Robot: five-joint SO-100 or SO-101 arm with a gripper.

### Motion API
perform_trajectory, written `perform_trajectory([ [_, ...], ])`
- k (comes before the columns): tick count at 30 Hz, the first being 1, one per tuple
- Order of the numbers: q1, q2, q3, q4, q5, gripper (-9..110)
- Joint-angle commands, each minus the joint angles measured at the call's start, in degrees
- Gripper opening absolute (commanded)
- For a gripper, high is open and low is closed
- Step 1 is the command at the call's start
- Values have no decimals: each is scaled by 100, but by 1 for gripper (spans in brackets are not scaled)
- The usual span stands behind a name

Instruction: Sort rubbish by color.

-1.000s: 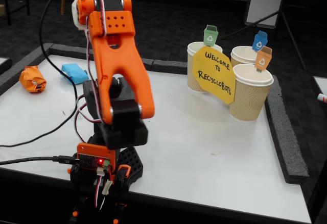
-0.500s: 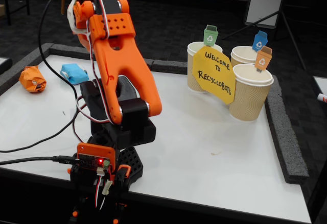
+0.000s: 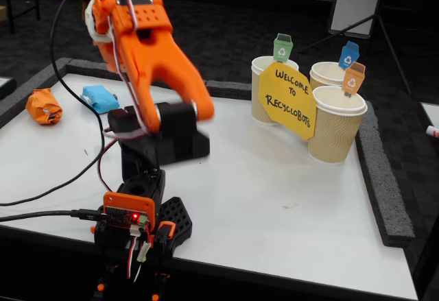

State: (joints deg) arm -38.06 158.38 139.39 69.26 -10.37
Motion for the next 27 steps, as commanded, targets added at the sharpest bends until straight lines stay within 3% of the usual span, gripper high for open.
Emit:
perform_trajectory([
  [1, -97, -1143, -519, -729, -114, 0],
  [15, 642, -5133, -2830, -1811, -114, 0],
  [27, 650, -7031, -4342, -1749, -114, 9],
])
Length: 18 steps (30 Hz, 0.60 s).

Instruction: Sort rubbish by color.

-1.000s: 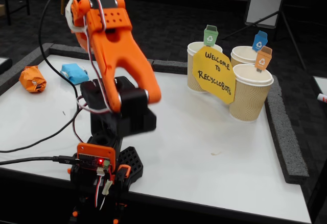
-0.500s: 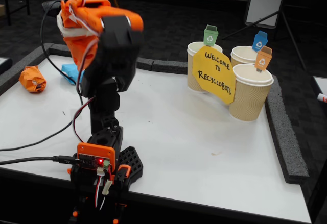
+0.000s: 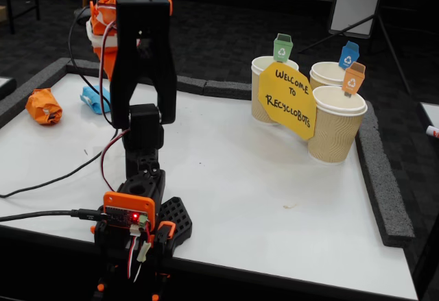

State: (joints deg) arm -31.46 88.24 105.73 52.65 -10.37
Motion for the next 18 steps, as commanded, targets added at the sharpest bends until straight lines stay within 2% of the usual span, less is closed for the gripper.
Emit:
perform_trajectory([
  [1, -26, -114, -1081, -79, -114, 9],
  [8, -158, -633, -1547, 62, -114, 22],
  [18, -325, -1433, -2294, 510, -114, 32],
])
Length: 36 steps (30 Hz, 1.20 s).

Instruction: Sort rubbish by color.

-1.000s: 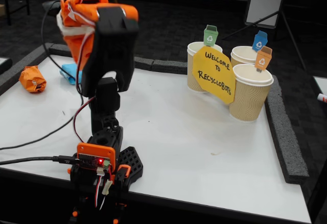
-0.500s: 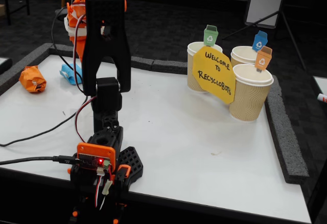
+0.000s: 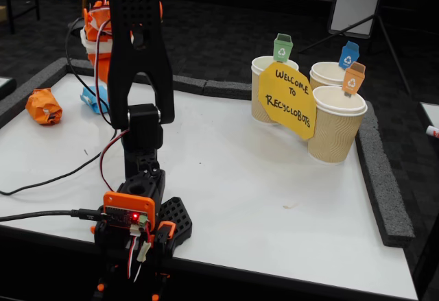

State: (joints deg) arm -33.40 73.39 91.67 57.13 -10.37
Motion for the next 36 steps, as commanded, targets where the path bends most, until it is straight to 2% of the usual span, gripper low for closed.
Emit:
perform_trajectory([
  [1, -141, -35, -967, 97, -114, 32],
  [11, -149, -879, -1635, 18, -114, 26],
  [17, -44, -1020, -1714, -290, -114, 10],
  [22, 79, -967, -1995, -246, -114, 2],
  [30, 220, -132, -2162, 325, -114, 0],
  [36, 369, 1222, -1468, 571, -114, 0],
])
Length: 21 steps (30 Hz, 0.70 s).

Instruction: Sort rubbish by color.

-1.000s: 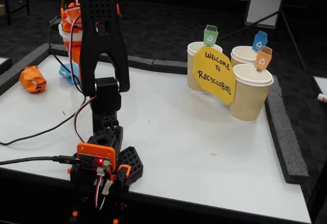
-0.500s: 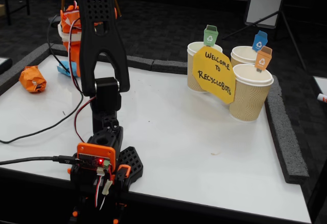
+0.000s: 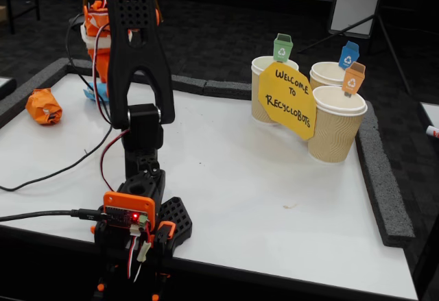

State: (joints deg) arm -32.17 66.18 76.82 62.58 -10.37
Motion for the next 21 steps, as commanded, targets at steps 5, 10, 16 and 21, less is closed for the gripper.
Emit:
perform_trajectory([
  [5, 413, 3384, 1037, 53, -114, 0],
  [10, 475, 4975, 2285, 158, -114, 0],
  [16, 343, 6961, 3656, 404, -79, 0],
  [21, 325, 8490, 4342, 580, -70, 0],
])
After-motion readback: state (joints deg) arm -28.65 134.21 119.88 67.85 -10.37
